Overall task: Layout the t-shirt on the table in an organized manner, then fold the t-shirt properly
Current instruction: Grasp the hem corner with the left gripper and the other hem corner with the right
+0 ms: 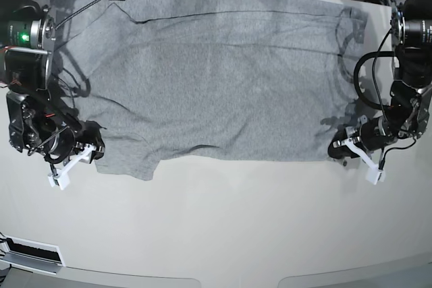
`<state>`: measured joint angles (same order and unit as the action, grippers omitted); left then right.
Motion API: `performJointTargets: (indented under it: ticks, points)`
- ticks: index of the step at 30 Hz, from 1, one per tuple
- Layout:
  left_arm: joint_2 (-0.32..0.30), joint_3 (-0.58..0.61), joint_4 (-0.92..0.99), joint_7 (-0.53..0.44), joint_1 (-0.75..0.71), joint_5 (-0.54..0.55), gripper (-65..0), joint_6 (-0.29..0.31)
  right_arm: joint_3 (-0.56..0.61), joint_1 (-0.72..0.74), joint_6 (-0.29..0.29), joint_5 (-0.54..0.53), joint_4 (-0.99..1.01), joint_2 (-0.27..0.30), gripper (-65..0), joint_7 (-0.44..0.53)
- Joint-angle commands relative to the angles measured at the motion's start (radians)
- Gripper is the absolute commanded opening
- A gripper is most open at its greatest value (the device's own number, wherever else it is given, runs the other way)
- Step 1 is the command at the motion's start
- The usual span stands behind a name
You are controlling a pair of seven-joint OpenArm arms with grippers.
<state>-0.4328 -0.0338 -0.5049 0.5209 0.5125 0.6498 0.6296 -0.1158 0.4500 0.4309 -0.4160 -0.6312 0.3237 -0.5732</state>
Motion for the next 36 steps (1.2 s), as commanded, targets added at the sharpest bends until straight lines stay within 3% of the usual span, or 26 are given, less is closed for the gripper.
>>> performJointTargets:
  ticks: [1, 4, 6, 8, 9, 12, 15, 27, 31, 34, 36]
  points:
    - [-0.016, -0.004, -0.014, -0.019, 0.031, 0.017, -65.0, 0.01, -0.003, 0.024, -0.009, 0.014, -0.01, 0.002, -33.3, 0.018]
    - [-0.016, -0.004, -0.014, -0.019, 0.03, 0.016, -65.0, 0.01, -0.003, 0.016, 0.002, 0.031, -0.01, -0.014, -36.0, 0.044]
    - [-0.016, -0.004, -0.014, -0.019, 0.031, 0.017, -65.0, 0.01, -0.003, 0.015, 0.028, 0.032, -0.01, -0.024, -46.5, 0.063]
    - [-0.016, -0.004, -0.014, -0.02, 0.031, 0.021, -65.0, 0.01, -0.003, 0.016, 0.078, 0.032, -0.01, -0.024, -61.4, 0.097]
    - [-0.016, -0.004, -0.014, -0.02, 0.031, 0.02, -65.0, 0.01, -0.003, 0.02, 0.109, 0.032, -0.01, -0.021, -65.0, 0.12]
    - [-0.017, -0.004, -0.014, -0.019, 0.031, 0.02, -65.0, 0.01, -0.003, 0.046, 0.198, 0.09, -0.013, -0.013, -65.0, 0.182]
    - [-0.016, -0.004, -0.014, -0.02, 0.031, 0.02, -65.0, 0.01, -0.003, 0.078, 0.232, 0.108, -0.047, -0.007, -65.0, 0.194]
    - [-0.022, -0.004, -0.014, -0.026, 0.032, 0.02, -65.0, 0.009, -0.002, 0.2, 0.186, 0.167, -0.079, -0.005, -65.0, 0.141]
    - [-0.028, -0.004, -0.014, -0.027, 0.037, 0.021, -65.0, 0.006, -0.002, 0.215, 0.138, 0.145, -0.079, -0.005, -65.0, 0.104]
    - [-0.031, -0.004, -0.014, -0.027, 0.037, 0.047, -65.0, 0.006, 0.027, 0.215, 0.249, 0.078, -0.079, -0.008, -65.0, 0.08]
    - [-0.03, -0.004, -0.014, -0.027, 0.037, 0.048, -65.0, 0.006, 0.092, 0.215, 0.261, 0.079, -0.079, -0.013, -65.0, 0.061]
